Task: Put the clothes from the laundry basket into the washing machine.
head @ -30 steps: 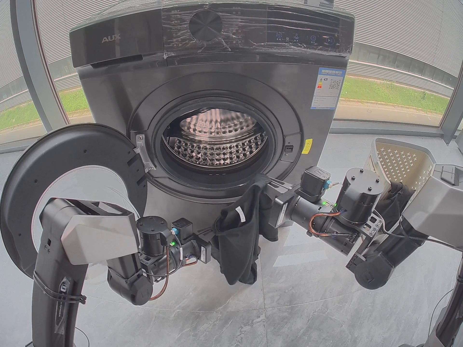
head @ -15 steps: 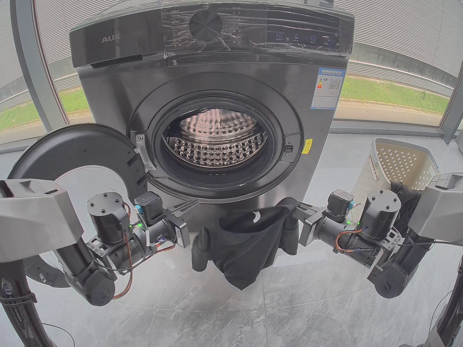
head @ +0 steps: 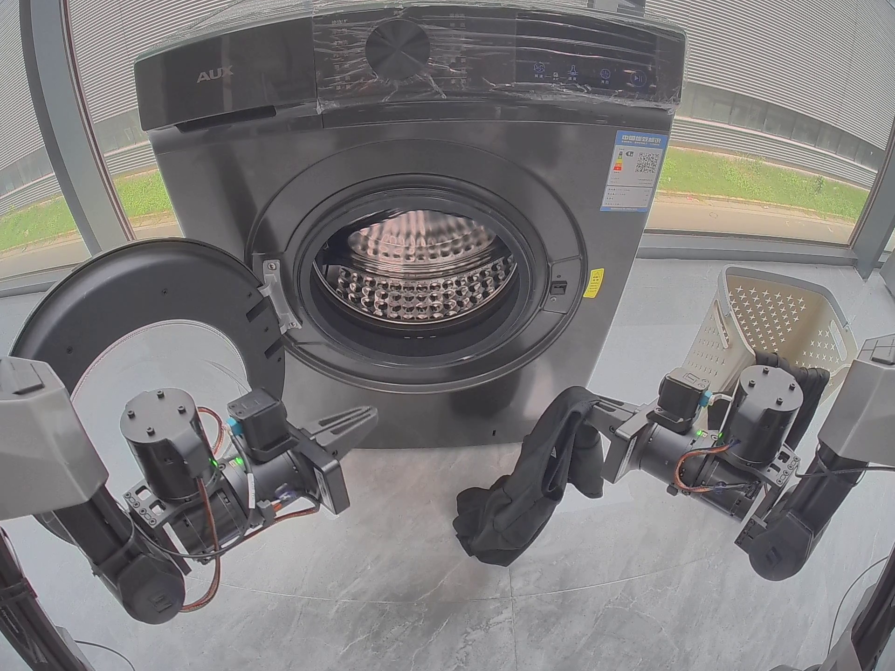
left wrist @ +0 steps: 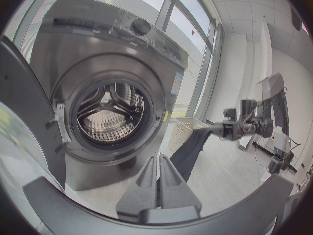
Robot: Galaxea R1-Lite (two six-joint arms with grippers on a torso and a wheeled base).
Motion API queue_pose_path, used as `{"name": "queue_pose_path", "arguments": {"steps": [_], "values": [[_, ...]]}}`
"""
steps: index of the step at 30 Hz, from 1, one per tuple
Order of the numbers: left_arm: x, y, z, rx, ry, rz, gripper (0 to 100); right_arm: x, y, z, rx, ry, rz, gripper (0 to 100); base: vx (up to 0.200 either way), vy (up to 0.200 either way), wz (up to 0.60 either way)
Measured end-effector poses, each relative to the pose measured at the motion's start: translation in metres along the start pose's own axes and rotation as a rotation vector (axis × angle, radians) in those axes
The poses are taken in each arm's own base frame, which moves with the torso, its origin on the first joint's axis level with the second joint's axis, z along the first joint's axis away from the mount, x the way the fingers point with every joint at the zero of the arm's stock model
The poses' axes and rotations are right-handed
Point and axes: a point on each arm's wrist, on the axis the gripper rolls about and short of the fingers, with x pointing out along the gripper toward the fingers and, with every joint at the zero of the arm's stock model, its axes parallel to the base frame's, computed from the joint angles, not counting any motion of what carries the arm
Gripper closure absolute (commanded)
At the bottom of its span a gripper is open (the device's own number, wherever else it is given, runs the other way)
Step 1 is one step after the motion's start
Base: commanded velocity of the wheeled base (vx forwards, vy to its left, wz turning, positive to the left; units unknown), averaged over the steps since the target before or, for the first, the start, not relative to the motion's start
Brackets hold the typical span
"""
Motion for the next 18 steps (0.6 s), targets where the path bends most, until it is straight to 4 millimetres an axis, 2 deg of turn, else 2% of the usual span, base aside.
{"name": "queue_pose_path", "arguments": {"steps": [5, 6, 13, 18], "values": [[0.011, 0.002, -0.026, -0.01, 0.089, -0.005, 100, 0.002, 0.002, 0.01, -0.004, -0.041, 0.005, 100, 0.0, 0.0, 0.0], [0.015, 0.003, -0.032, -0.007, 0.108, -0.005, 0, 0.003, 0.002, 0.013, -0.006, -0.054, 0.008, 100, 0.0, 0.0, 0.0], [0.044, 0.01, -0.067, 0.019, 0.175, -0.009, 0, 0.019, 0.003, 0.035, -0.023, -0.159, 0.019, 100, 0.0, 0.0, 0.0], [0.059, 0.011, -0.083, 0.022, 0.193, -0.022, 0, 0.032, 0.004, 0.042, -0.023, -0.178, 0.009, 100, 0.0, 0.0, 0.0]]}}
